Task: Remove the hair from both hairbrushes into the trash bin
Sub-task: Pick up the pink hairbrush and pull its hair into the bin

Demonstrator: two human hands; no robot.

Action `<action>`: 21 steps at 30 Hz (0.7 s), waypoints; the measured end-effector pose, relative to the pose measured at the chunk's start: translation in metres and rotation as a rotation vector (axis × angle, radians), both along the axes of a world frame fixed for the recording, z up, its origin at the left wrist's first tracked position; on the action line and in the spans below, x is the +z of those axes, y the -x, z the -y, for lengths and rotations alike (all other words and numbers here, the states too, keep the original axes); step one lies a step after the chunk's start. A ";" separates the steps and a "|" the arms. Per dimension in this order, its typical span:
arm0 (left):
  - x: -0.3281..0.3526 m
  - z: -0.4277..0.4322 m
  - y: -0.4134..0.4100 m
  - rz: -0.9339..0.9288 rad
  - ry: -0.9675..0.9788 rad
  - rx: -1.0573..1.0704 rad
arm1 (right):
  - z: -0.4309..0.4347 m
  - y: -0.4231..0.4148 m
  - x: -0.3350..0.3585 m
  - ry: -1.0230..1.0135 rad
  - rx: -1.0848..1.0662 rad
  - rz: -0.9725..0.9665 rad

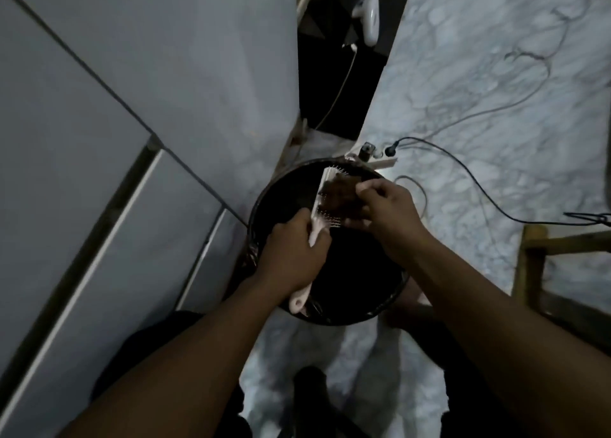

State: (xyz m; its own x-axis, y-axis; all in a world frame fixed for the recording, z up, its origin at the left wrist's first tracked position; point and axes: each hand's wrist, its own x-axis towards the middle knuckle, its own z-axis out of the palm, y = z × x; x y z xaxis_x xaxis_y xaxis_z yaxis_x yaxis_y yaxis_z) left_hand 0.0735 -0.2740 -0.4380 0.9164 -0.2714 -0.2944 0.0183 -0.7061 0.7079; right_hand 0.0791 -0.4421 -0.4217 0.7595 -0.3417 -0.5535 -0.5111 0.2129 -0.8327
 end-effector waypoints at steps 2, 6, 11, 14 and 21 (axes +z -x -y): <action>-0.016 0.001 -0.003 -0.001 -0.004 -0.024 | 0.000 -0.002 -0.017 -0.012 0.034 0.008; -0.035 0.015 -0.009 0.008 -0.006 -0.056 | -0.002 -0.014 -0.040 0.358 0.169 0.091; -0.042 0.025 -0.030 0.004 0.002 -0.038 | 0.007 -0.037 -0.061 0.460 0.070 0.114; -0.042 0.024 -0.035 -0.003 0.009 -0.046 | 0.011 -0.040 -0.066 0.448 0.037 0.102; -0.044 0.025 -0.037 -0.073 0.063 0.012 | 0.009 -0.043 -0.051 0.001 -0.019 0.017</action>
